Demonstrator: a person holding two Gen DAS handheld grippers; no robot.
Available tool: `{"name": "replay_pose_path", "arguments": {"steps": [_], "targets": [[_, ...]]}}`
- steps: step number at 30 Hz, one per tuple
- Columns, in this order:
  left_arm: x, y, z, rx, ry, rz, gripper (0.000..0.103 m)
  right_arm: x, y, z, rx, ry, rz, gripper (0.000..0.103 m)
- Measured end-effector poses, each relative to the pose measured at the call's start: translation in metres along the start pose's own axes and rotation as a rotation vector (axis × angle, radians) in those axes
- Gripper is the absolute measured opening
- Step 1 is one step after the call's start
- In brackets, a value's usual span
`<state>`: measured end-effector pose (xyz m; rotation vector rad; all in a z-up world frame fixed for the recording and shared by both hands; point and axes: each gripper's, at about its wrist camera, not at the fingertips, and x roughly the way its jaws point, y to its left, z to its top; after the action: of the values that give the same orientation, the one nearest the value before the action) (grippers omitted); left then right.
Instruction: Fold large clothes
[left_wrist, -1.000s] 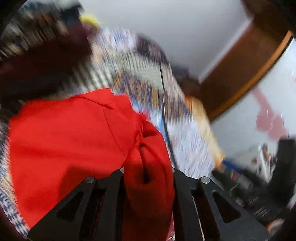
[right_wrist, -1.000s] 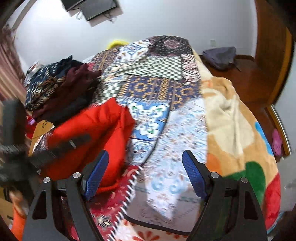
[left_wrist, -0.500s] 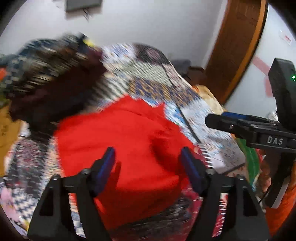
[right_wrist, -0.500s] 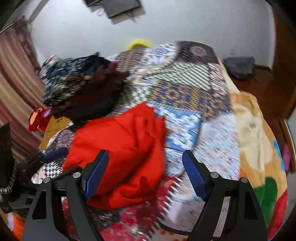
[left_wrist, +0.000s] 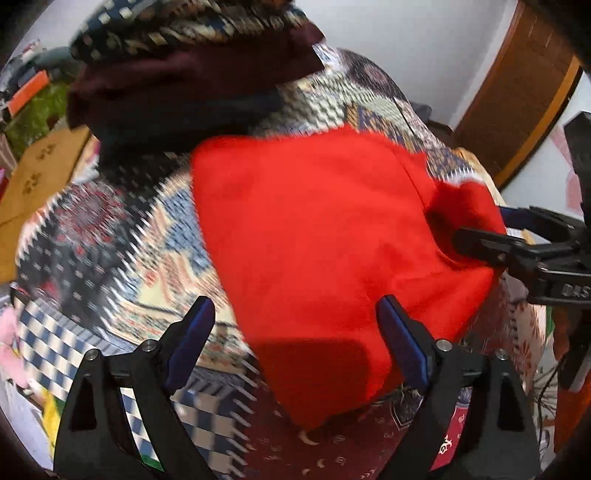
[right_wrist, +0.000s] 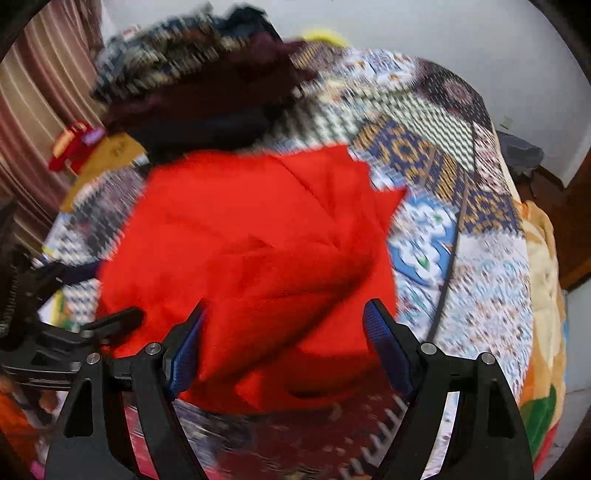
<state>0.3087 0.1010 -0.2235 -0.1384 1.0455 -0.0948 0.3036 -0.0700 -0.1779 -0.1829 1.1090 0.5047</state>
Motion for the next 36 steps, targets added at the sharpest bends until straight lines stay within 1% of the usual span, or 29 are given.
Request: {"name": "replay_pose_path", "arguments": {"steps": [2,3,4,6,8,10,13,17,20,22,24,30,32,36], "targets": [[0.004,-0.006,-0.006,0.01,-0.002,0.022,0.096,0.002,-0.014,-0.008,0.022,0.023,-0.004,0.079],[0.005,-0.008,-0.007,0.008,-0.017,0.031,0.097,0.002,-0.022,-0.012,0.039,0.028,0.013,0.08],[0.005,-0.009,-0.007,0.003,-0.02,0.029,0.098,0.001,-0.029,-0.015,0.059,0.031,0.032,0.08],[0.01,-0.009,-0.009,-0.023,-0.007,0.002,0.098,-0.001,-0.035,-0.02,0.077,0.03,0.046,0.08],[0.013,-0.01,-0.011,-0.029,-0.002,-0.006,0.098,-0.004,-0.038,-0.023,0.073,0.02,0.034,0.08],[0.011,-0.013,-0.014,-0.011,-0.007,0.005,0.098,-0.007,-0.039,-0.026,0.063,0.01,0.012,0.08],[0.003,-0.014,-0.017,0.007,-0.012,0.012,0.098,-0.01,-0.04,-0.028,0.062,0.01,0.004,0.08],[-0.007,-0.014,-0.018,0.012,-0.019,0.018,0.098,-0.019,-0.038,-0.024,0.044,0.003,-0.005,0.08],[-0.016,-0.009,-0.014,0.009,-0.023,0.02,0.098,-0.031,-0.033,-0.013,0.032,-0.031,0.003,0.08],[-0.024,-0.003,-0.008,-0.006,-0.043,0.04,0.098,-0.036,-0.029,-0.006,0.022,-0.05,0.016,0.08],[-0.031,0.005,0.0,-0.02,-0.071,0.07,0.098,-0.039,-0.025,0.002,0.017,-0.062,0.052,0.081],[-0.038,0.033,0.023,-0.078,-0.116,0.128,0.098,-0.022,-0.009,0.028,0.022,-0.058,0.166,0.081],[-0.036,0.041,0.028,-0.098,-0.117,0.122,0.098,-0.008,-0.007,0.034,0.014,-0.037,0.173,0.081],[-0.02,0.053,0.036,-0.138,-0.075,0.081,0.098,0.023,-0.016,0.039,0.045,0.038,0.184,0.081]]}}
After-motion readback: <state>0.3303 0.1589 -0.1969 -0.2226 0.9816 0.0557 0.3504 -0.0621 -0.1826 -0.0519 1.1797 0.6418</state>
